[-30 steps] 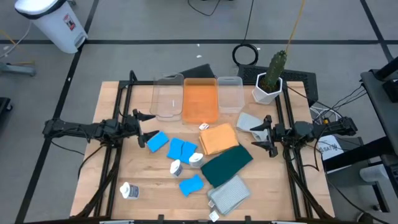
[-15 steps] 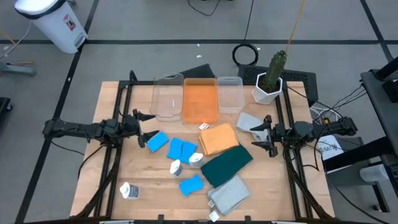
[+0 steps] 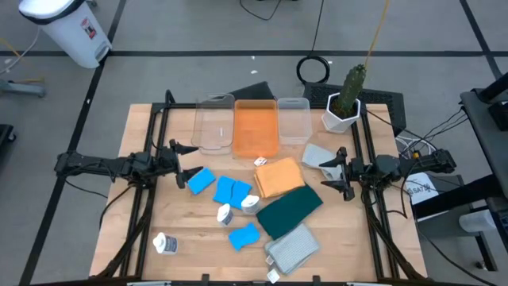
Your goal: Pick & Place Kitchen Items
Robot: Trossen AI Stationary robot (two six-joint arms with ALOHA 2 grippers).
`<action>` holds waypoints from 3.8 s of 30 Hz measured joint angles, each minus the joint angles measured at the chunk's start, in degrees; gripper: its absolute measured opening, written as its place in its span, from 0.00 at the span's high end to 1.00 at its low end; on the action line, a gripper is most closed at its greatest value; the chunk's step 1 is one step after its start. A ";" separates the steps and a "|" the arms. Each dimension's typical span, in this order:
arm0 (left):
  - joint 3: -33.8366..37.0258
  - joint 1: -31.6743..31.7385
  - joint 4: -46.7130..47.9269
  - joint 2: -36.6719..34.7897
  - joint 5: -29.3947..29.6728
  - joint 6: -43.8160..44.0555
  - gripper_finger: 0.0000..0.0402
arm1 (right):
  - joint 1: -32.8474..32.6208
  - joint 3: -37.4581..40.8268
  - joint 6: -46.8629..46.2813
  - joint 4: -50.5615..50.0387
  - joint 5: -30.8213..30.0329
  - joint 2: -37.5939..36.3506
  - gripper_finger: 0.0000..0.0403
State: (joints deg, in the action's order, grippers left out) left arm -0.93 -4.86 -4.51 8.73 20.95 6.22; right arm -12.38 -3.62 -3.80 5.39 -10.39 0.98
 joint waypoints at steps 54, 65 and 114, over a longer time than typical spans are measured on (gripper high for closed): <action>-0.01 0.00 -0.01 0.00 0.00 0.00 0.02 | 0.01 -3.08 -9.30 8.32 -20.98 9.15 0.31; -0.01 0.00 -0.08 -0.01 0.02 0.00 0.02 | 2.46 -29.85 -21.12 -34.72 -21.83 36.09 0.20; 0.00 0.00 -0.01 0.01 0.02 0.00 0.02 | 37.84 -33.83 -7.29 -42.29 5.64 70.59 0.96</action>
State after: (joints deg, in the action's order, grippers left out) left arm -0.93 -4.86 -4.52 8.73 20.97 6.22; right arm 25.46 -37.45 -11.08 -36.90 -4.75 71.57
